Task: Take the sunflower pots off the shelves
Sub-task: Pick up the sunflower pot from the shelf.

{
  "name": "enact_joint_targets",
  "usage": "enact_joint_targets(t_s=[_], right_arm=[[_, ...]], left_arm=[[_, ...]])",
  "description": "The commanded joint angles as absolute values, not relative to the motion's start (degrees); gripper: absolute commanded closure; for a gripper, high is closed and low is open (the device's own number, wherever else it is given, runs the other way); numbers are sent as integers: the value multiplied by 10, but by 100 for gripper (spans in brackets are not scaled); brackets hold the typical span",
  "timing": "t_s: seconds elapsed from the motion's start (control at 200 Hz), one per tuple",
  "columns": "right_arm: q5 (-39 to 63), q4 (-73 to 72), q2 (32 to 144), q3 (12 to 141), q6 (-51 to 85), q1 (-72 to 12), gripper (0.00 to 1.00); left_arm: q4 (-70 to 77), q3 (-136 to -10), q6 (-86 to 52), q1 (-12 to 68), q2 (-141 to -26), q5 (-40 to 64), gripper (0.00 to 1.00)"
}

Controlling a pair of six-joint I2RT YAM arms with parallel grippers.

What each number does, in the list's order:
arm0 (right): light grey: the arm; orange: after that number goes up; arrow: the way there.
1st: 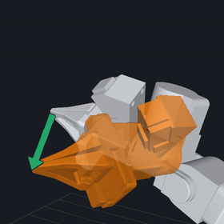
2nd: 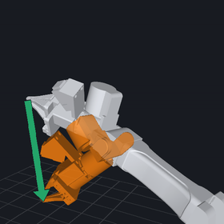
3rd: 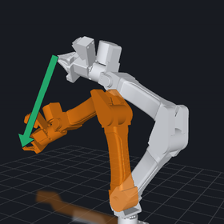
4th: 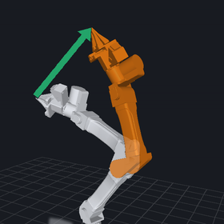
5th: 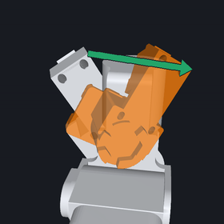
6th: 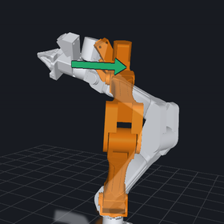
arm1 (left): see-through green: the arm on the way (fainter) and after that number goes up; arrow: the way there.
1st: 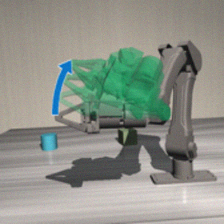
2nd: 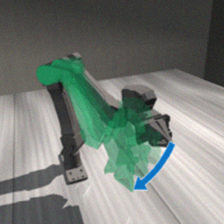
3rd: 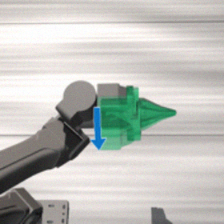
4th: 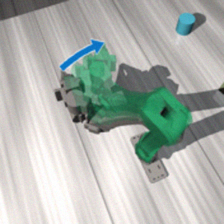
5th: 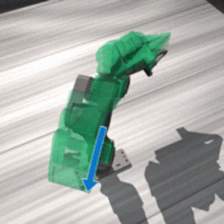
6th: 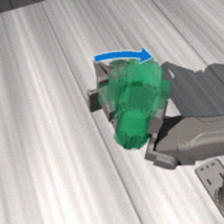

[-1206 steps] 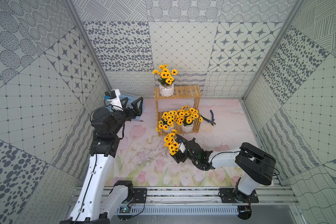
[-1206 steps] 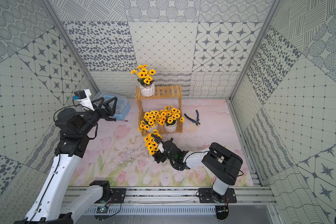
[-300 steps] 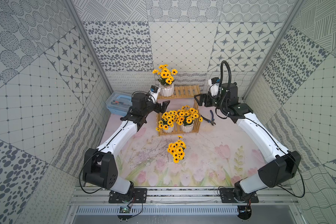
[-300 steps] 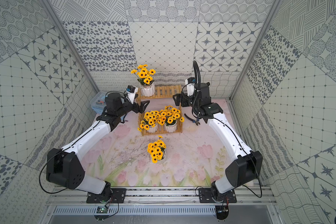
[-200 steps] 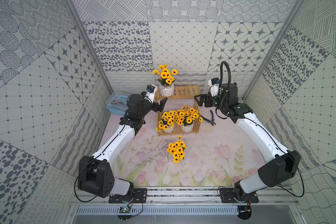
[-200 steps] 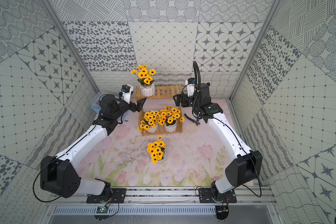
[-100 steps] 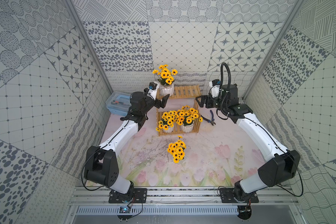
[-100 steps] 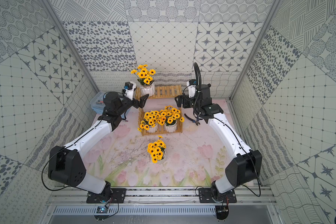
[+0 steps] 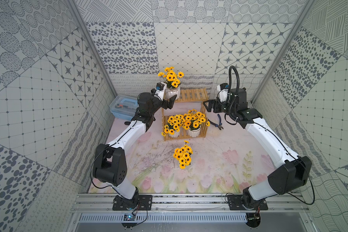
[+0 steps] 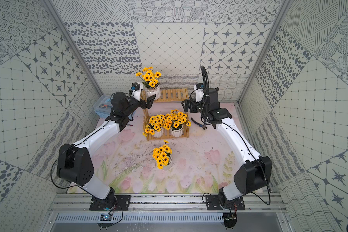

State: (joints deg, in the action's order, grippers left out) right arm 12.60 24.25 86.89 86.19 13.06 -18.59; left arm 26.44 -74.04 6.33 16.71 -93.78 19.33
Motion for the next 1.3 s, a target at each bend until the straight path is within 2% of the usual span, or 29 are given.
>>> enact_joint_targets(t_s=[0.0, 1.295], right_arm=[[128, 230, 850, 855, 120, -182, 2], [139, 236, 846, 850, 114, -172, 2]], left_arm=[[320, -757, 52, 167, -953, 205, 3], [361, -825, -6, 170, -1047, 250, 3]])
